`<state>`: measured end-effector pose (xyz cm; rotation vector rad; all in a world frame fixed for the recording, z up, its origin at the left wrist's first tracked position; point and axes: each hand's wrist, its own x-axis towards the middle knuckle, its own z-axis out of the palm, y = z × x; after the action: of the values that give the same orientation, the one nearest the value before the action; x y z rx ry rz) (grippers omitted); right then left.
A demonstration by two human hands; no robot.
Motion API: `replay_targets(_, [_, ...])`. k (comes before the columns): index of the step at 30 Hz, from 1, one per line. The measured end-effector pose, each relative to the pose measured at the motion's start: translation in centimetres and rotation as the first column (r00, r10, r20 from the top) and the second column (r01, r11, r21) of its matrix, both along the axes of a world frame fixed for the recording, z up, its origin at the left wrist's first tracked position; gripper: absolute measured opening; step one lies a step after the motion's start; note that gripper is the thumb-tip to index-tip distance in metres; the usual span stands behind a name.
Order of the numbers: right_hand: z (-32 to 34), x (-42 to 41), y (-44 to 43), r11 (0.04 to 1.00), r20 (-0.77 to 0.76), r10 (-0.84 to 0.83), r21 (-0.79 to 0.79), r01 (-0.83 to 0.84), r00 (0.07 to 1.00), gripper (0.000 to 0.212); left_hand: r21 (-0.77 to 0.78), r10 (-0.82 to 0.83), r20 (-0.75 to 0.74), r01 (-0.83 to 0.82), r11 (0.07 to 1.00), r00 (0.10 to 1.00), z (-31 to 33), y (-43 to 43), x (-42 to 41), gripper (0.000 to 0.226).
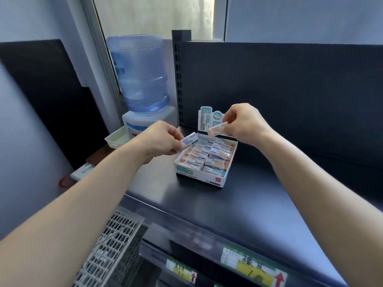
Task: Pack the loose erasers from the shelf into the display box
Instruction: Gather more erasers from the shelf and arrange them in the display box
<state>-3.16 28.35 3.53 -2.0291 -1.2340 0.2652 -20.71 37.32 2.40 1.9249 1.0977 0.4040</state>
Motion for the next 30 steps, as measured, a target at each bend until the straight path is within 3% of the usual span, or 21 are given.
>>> replay_targets(4, [-0.9,0.0,1.3,0.998,0.002,-0.008,-0.054,0.008,1.0,0.009,-0.004,0.017,0.003,-0.017,1.0,1.0,-0.5,0.8,-0.1,0.008])
replay_targets(16, [-2.4,-0.2,5.6,0.974,0.047,-0.063,-0.217,0.072,0.997,0.013,0.0,-0.076,-0.029,0.076,0.997,0.997,-1.3,5.7,0.2,0.011])
replay_targets(24, [-2.7,-0.9,6.6,0.947,0.196,-0.11,-0.279,0.163,0.974,0.02,0.003,-0.216,-0.058,0.217,0.976,0.975,-1.2,7.6,1.8,0.007])
replay_targets(30, [-2.9,-1.7,6.3,0.948,0.275,-0.148,-0.236,0.216,0.95,0.018,0.017,-0.285,-0.073,0.287,0.958,0.956,-1.2,8.3,2.3,0.006])
